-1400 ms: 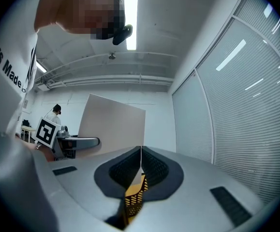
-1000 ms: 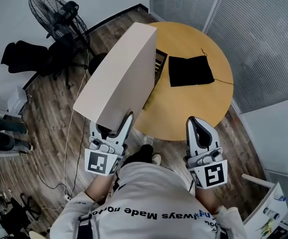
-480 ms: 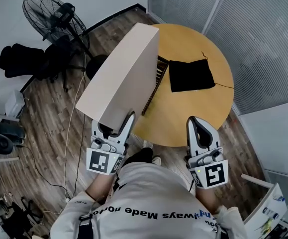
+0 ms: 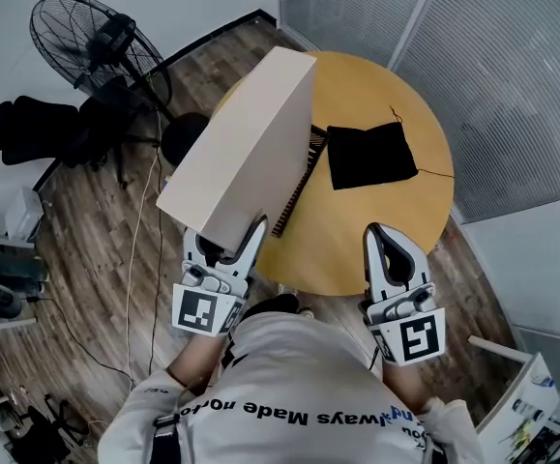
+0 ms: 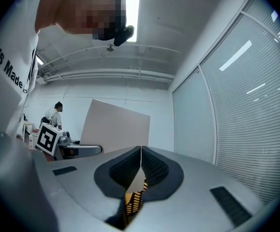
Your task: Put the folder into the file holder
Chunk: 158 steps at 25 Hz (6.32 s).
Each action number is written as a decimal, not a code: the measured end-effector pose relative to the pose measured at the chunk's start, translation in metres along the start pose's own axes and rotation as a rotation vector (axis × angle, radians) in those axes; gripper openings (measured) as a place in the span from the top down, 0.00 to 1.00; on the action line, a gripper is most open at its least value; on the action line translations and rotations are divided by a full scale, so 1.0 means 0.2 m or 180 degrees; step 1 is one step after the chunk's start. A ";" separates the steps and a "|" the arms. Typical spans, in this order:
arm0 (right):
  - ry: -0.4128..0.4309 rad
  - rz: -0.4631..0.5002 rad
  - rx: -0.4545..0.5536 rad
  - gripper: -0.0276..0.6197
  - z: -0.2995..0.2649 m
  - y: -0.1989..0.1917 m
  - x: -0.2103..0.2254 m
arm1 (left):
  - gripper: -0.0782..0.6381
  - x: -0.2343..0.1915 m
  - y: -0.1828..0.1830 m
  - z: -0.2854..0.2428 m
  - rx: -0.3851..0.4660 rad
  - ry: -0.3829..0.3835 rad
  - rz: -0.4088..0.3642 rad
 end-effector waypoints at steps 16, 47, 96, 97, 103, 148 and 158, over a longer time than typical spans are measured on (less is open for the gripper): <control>-0.0080 0.0096 0.0015 0.91 -0.19 0.01 0.06 | 0.48 -0.12 -0.09 -0.22 0.0011 -0.0220 0.0053; -0.0046 0.0029 0.0095 0.91 -0.24 -0.03 0.16 | 0.48 -0.07 -0.32 -0.36 0.0058 -0.0148 0.0009; 0.0002 0.0059 -0.0074 0.91 -0.27 -0.08 0.12 | 0.48 0.10 -0.73 -0.36 0.0008 0.0253 -0.0021; 0.0005 0.0060 -0.0080 0.91 -0.26 -0.08 0.12 | 0.48 0.10 -0.74 -0.36 0.0006 0.0261 -0.0020; 0.0036 0.0059 -0.0122 0.91 -0.27 -0.09 0.11 | 0.48 0.11 -0.78 -0.35 0.0008 0.0301 -0.0018; 0.0119 0.0060 -0.0369 0.91 -0.25 -0.19 0.11 | 0.47 0.19 -1.05 -0.33 -0.0100 0.0320 -0.0417; 0.0128 0.0057 -0.0332 0.91 -0.22 -0.17 0.08 | 0.46 0.20 -1.02 -0.31 -0.0010 0.0430 -0.0061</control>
Point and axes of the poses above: the fingertips, and each gripper's own axes: z backward along the fingers, x to its right, y out of its top, the point moved 8 cm from there along z, backward along the fingers, and after that the axes turned 4 degrees about x, right-handed, at the moved point
